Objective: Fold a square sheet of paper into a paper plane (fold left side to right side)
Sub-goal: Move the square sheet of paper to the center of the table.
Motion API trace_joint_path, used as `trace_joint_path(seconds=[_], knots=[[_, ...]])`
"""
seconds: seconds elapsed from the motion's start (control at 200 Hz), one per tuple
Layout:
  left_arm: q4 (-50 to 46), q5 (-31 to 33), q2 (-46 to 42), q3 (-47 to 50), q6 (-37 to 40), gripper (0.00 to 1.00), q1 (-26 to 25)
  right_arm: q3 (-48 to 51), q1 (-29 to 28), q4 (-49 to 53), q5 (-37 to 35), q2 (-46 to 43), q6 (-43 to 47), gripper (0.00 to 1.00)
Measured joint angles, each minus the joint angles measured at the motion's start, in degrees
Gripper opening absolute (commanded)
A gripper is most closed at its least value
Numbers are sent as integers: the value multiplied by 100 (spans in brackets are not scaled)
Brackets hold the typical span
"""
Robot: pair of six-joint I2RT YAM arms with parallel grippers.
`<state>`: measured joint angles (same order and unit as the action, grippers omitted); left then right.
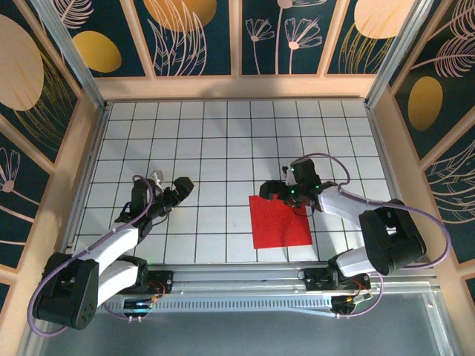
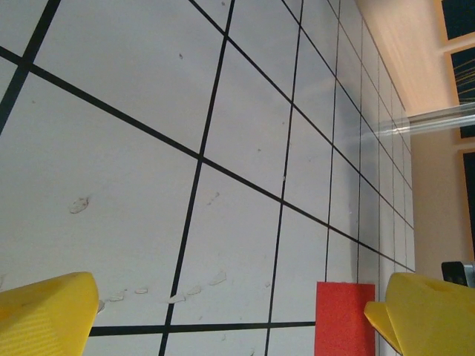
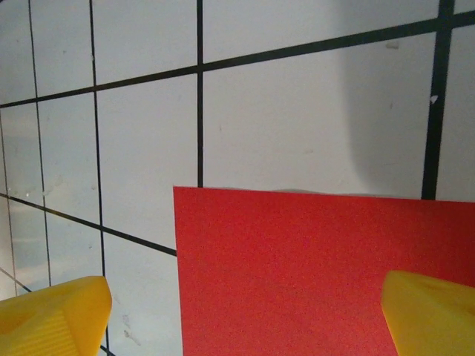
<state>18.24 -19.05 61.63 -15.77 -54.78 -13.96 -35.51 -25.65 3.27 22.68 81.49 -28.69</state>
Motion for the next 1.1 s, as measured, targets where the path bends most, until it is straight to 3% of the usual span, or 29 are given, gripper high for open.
trace_joint_path(seconds=[0.531,0.781,1.101], knots=[[-31,72,133,-153,2,99,-33,-208,-446,-1051,24,798,-634,92],[-59,109,133,-293,2,99,-31,-1132,-660,-1394,-208,1751,-857,92],[-302,-57,175,-516,7,90,-50,-1978,-741,-1550,-332,2479,-920,91]])
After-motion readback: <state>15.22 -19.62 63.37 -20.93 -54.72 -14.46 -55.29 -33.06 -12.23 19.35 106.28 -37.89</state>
